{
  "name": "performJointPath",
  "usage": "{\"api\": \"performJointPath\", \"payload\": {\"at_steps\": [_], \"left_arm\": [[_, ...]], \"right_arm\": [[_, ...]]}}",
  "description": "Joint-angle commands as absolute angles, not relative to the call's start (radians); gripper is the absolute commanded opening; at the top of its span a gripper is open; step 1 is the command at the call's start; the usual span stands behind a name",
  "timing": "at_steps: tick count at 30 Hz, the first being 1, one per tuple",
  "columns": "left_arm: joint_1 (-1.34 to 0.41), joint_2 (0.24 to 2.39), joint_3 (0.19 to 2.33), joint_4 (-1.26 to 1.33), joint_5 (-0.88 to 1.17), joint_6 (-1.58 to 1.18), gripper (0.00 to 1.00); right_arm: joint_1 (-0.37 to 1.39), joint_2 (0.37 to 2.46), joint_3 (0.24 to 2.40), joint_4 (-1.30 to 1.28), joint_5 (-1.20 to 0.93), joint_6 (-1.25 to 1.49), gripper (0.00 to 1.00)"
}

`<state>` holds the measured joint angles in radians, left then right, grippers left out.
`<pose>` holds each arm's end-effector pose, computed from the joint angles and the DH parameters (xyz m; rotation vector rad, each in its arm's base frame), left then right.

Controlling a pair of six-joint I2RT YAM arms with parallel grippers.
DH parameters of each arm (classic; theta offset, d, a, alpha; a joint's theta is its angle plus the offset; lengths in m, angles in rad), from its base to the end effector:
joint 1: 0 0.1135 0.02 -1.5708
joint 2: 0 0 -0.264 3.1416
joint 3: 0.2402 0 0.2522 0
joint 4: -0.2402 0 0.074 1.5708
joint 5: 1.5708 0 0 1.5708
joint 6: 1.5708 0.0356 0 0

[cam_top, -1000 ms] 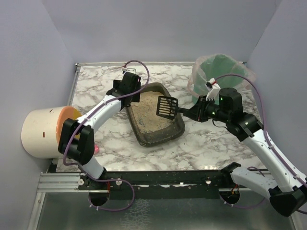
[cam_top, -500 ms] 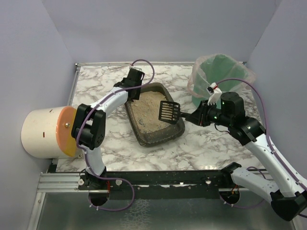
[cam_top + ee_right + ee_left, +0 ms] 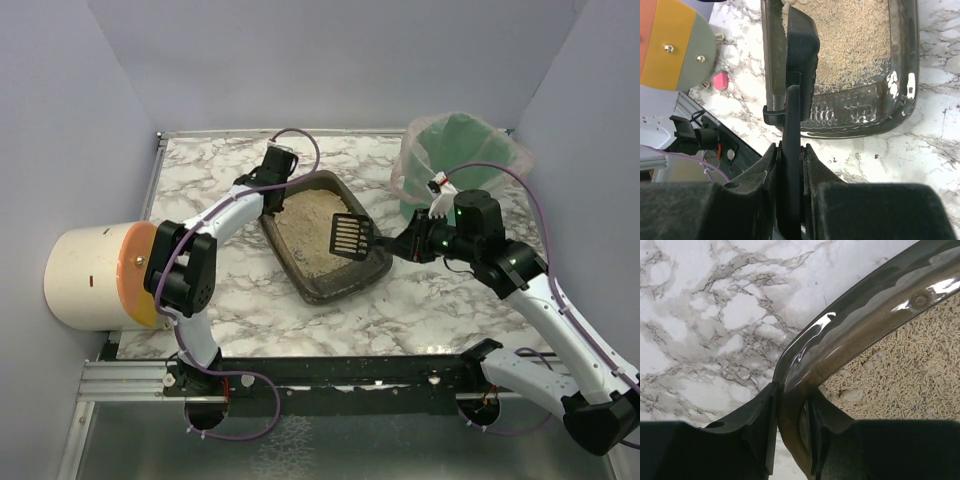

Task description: Clean the litter box

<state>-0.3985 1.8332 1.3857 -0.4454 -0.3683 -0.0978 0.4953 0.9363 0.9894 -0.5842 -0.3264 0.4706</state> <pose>0.3760 -0.1444 0.2330 0.2029 2.3875 0.2247 0.1686 0.1041 0.3445 -0.2343 2.1959 0.9050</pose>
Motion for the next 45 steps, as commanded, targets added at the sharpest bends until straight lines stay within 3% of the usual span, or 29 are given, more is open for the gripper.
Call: {"api": "performJointPath", "payload": {"at_steps": [1,10,19,29,37,45], "left_arm": [[-0.394,1.738,1.306,-0.461,-0.396,-0.186,0.11],[-0.396,1.567,1.139,-0.507,-0.388,-0.328,0.07],[-0.411,1.425,0.956,-0.503,-0.287,-0.559,0.08],[-0.455,1.393,0.901,-0.466,-0.212,-0.716,0.26],[-0.519,1.404,0.934,-0.446,-0.176,-0.756,0.55],[-0.522,1.351,0.932,-0.451,-0.195,-0.704,0.62]], "right_arm": [[0.492,0.959,0.973,-0.565,-0.321,0.503,0.01],[0.492,1.021,0.983,-0.603,-0.198,0.576,0.01],[0.492,1.097,0.993,-0.583,-0.225,0.670,0.01],[0.492,1.127,1.014,-0.657,-0.138,0.727,0.01],[0.492,1.163,1.050,-0.713,-0.054,0.803,0.00],[0.492,1.225,1.120,-0.804,0.021,0.860,0.01]]}}
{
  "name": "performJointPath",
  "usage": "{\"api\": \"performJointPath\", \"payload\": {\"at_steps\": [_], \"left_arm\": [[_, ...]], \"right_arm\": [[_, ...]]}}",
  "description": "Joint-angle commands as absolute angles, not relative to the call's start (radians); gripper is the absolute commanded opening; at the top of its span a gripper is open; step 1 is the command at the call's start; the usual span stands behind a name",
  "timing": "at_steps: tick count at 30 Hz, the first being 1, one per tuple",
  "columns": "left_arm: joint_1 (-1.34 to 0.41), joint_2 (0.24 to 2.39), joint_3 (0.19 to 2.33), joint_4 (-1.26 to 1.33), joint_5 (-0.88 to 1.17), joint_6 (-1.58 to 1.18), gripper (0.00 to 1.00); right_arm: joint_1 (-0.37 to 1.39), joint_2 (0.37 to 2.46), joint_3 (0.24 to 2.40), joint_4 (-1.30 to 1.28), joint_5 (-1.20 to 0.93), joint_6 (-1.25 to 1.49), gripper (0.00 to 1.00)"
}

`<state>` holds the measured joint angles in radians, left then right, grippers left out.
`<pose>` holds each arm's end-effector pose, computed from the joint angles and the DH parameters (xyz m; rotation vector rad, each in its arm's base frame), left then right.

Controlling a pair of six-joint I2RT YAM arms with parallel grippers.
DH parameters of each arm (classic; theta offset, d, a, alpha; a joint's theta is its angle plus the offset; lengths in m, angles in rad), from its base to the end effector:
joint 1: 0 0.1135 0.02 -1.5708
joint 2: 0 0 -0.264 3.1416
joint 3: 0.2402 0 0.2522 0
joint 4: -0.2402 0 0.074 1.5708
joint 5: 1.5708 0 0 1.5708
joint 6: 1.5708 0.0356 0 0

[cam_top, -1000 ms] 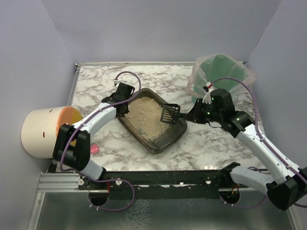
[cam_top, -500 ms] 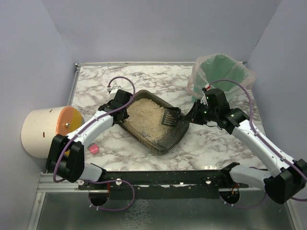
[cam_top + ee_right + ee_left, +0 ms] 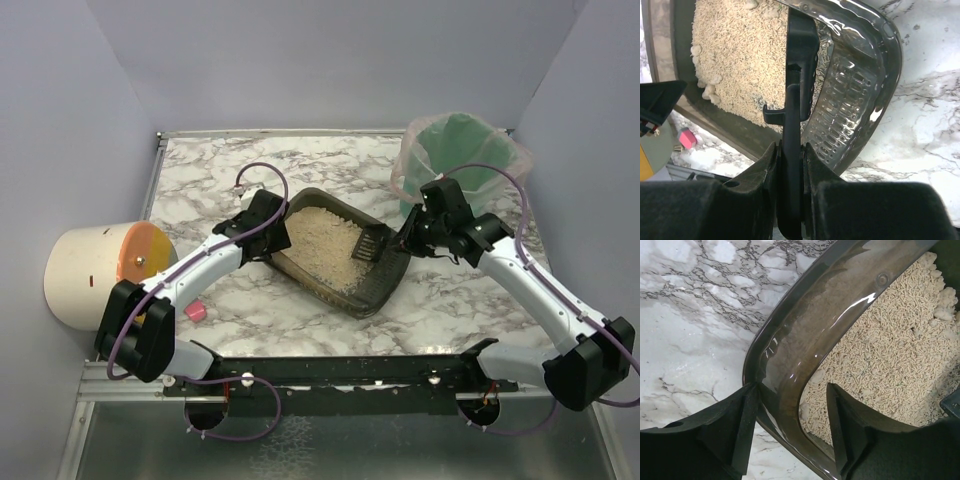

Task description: Clean the litter box

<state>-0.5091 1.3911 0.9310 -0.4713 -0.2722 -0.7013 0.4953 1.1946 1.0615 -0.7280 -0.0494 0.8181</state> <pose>0.2523 -0.1298 0.2313 -0.3471 2.4387 -0.1863 0.2149 0.1181 0.3029 0.3849 2.5087 0.6238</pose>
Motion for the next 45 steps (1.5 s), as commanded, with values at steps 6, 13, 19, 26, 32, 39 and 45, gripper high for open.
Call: {"api": "performJointPath", "payload": {"at_steps": [6,13,19,26,32,39,45], "left_arm": [[-0.522,1.305,0.956,-0.487,-0.243,-0.568,0.69],[-0.522,1.299,1.023,-0.550,-0.263,-0.411,0.77],[-0.522,1.323,1.056,-0.575,-0.261,-0.321,0.82],[-0.525,1.389,1.048,-0.562,-0.220,-0.310,0.83],[-0.525,1.436,1.022,-0.541,-0.212,-0.304,0.83],[-0.525,1.493,1.024,-0.545,-0.177,-0.291,0.73],[-0.525,1.517,1.017,-0.554,-0.189,-0.284,0.61]], "right_arm": [[0.491,1.326,1.184,-0.890,0.007,0.892,0.01],[0.490,1.421,1.180,-0.890,-0.051,1.002,0.01],[0.490,1.366,1.111,-0.835,0.062,1.130,0.01],[0.490,1.286,0.985,-0.677,0.133,1.275,0.01],[0.490,1.264,0.930,-0.562,0.188,1.314,0.01],[0.492,1.334,0.930,-0.479,0.198,1.269,0.01],[0.492,1.382,0.914,-0.343,0.142,1.184,0.01]]}}
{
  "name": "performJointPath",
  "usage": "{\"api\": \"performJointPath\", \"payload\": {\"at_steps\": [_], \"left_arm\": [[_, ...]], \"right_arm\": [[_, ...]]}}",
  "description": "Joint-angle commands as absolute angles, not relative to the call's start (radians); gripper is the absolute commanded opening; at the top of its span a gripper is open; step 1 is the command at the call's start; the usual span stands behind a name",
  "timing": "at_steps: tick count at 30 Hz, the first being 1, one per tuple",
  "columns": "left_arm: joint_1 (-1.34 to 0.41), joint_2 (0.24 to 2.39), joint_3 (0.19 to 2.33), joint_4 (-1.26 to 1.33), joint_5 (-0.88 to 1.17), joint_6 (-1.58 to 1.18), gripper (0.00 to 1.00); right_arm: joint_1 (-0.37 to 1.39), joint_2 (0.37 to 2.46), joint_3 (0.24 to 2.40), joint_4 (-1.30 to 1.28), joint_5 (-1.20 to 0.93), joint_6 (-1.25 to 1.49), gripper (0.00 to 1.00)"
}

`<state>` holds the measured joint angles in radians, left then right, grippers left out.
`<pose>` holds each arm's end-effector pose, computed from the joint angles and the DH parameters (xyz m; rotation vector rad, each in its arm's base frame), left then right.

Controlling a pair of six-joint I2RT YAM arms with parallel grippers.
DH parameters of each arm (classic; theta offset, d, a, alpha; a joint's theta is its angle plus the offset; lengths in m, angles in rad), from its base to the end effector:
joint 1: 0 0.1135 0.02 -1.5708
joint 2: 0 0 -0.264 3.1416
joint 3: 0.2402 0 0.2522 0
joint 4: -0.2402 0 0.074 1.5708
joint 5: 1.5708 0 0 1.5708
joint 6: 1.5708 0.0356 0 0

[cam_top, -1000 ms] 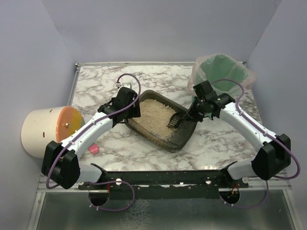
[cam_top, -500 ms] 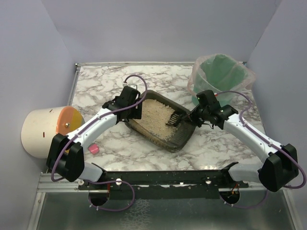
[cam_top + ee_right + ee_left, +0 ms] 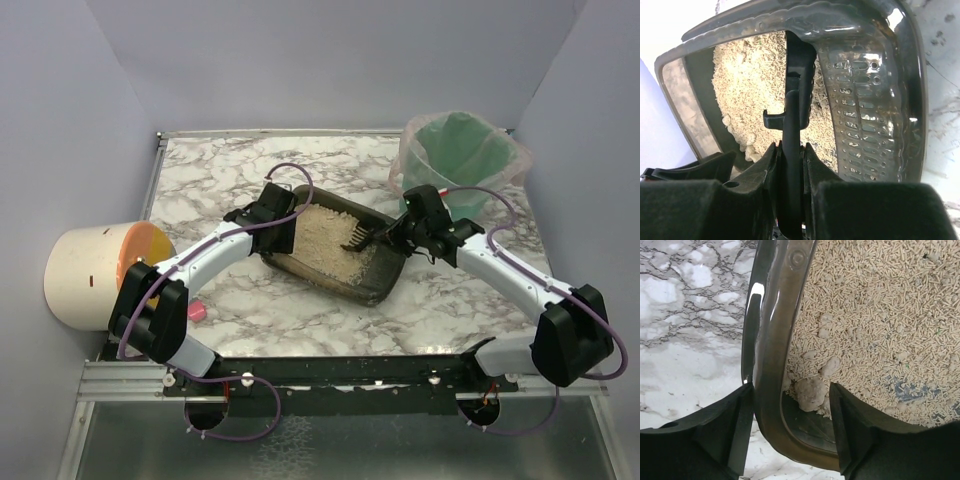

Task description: Clean the litter box

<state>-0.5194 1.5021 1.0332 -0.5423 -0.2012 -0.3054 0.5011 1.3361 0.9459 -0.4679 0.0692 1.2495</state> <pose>0.2686 -0.1454 0.2274 0.1989 2.5438 -0.0579 0.2464 0.1321 0.2497 0.9636 2.3637 0.6728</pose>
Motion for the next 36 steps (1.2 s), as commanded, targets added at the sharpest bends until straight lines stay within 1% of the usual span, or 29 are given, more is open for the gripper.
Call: {"api": "performJointPath", "payload": {"at_steps": [1,8,19,36], "left_arm": [[-0.525,1.520,1.015,-0.555,-0.189,-0.283,0.59],[-0.525,1.525,1.017,-0.557,-0.199,-0.277,0.41],[-0.525,1.531,1.017,-0.555,-0.202,-0.252,0.26],[-0.542,1.513,1.007,-0.547,-0.214,-0.224,0.16]], "right_arm": [[0.492,1.385,0.909,-0.320,0.131,1.172,0.01],[0.492,1.433,0.898,-0.166,0.016,1.091,0.01],[0.511,1.513,0.899,-0.044,-0.032,1.094,0.01],[0.595,1.674,0.817,0.404,-0.171,1.138,0.01]]}}
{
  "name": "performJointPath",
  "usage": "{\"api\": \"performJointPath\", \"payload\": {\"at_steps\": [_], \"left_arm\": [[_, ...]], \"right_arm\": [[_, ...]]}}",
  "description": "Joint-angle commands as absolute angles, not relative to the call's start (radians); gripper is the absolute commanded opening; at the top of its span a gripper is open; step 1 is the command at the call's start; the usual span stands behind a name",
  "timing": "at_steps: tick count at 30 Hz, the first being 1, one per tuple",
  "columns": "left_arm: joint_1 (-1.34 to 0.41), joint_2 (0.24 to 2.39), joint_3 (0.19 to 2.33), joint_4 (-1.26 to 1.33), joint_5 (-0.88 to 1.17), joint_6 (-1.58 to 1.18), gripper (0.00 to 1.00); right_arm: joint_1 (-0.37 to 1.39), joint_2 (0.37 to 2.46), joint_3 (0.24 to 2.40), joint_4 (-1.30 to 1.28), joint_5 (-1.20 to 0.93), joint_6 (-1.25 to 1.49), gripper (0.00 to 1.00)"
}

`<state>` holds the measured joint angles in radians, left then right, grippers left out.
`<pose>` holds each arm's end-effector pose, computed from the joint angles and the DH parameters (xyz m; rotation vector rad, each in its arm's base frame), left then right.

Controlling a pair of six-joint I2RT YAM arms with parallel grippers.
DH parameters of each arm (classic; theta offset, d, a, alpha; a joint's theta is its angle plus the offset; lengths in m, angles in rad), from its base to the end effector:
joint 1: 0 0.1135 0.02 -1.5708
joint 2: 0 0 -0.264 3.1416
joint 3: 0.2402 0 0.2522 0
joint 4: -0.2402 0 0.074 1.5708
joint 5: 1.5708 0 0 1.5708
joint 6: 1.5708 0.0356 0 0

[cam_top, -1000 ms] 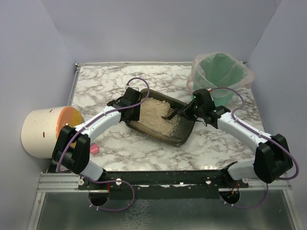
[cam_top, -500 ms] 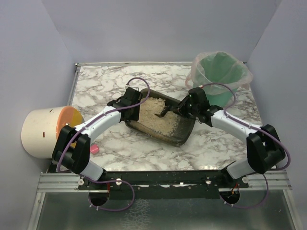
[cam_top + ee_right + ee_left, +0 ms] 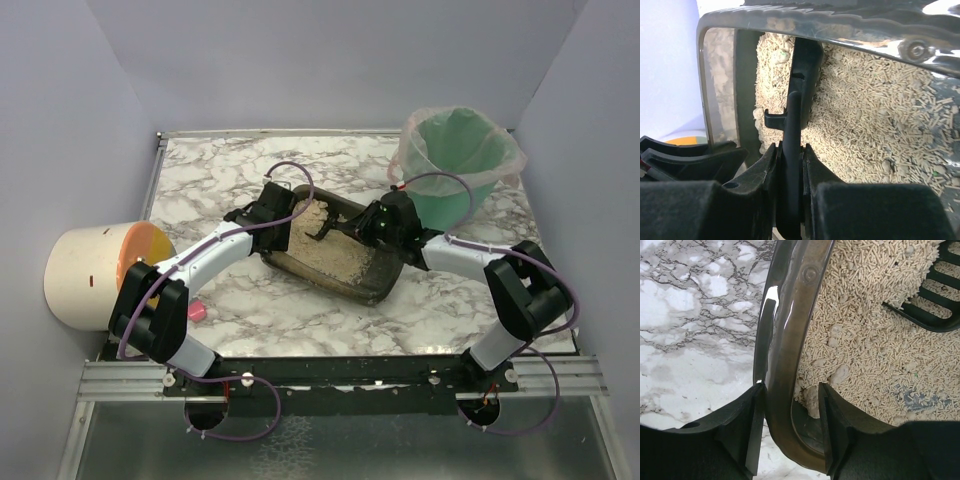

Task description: Clean the litter box

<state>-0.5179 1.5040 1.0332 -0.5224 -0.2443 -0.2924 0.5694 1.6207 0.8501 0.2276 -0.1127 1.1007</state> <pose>0.2711 -0.1446 0.2283 0.1921 2.5126 -0.0108 0.2879 0.1890 0.1931 0.5369 2.2541 1.0569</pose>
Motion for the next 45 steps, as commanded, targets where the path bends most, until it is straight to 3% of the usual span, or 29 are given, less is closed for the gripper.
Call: {"api": "performJointPath", "payload": {"at_steps": [1,11,22,29,36,45], "left_arm": [[-0.544,1.510,1.005,-0.545,-0.217,-0.223,0.15],[-0.556,1.500,1.001,-0.541,-0.256,-0.209,0.12],[-0.556,1.510,1.006,-0.545,-0.306,-0.210,0.11],[-0.557,1.523,1.012,-0.554,-0.324,-0.221,0.20],[-0.557,1.523,1.019,-0.557,-0.317,-0.229,0.42],[-0.557,1.506,1.023,-0.554,-0.303,-0.236,0.59]], "right_arm": [[0.601,1.679,0.805,0.440,-0.176,1.140,0.01],[0.624,1.677,0.686,0.738,-0.258,1.134,0.01],[0.627,1.584,0.540,0.863,-0.252,1.143,0.01],[0.627,1.509,0.488,0.875,-0.253,1.145,0.01],[0.626,1.404,0.422,0.823,-0.191,1.128,0.01],[0.626,1.242,0.332,0.769,-0.107,1.096,0.01]]}}
